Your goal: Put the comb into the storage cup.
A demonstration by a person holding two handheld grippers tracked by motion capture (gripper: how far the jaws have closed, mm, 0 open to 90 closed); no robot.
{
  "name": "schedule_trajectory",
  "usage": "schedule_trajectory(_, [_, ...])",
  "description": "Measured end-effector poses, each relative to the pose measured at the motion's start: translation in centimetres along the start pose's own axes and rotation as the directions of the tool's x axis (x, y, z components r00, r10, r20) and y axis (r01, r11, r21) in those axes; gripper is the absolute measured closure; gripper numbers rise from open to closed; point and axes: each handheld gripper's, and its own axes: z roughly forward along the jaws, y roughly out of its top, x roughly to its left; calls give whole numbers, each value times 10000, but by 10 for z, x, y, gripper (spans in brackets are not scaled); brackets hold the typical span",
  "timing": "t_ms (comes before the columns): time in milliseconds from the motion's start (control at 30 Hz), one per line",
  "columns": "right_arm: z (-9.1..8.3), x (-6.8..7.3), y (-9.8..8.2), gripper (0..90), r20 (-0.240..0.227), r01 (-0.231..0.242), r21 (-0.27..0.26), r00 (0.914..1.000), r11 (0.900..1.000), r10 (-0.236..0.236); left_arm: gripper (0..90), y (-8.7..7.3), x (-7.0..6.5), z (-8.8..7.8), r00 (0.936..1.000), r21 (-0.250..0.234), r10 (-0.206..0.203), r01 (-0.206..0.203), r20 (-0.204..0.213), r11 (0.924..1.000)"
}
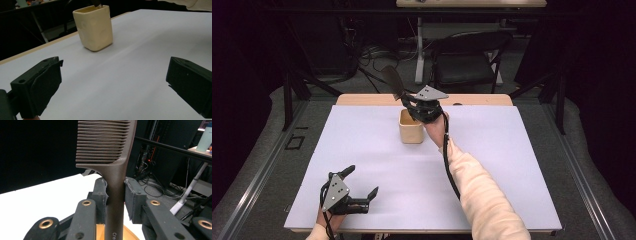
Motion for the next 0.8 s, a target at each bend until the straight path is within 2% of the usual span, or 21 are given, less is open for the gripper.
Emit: schedule_trajectory(800, [5,-3,-11,721,-121,-102,460,9999,9989,108,0,0,0,0,10000,-25,-25,25,-11,10000])
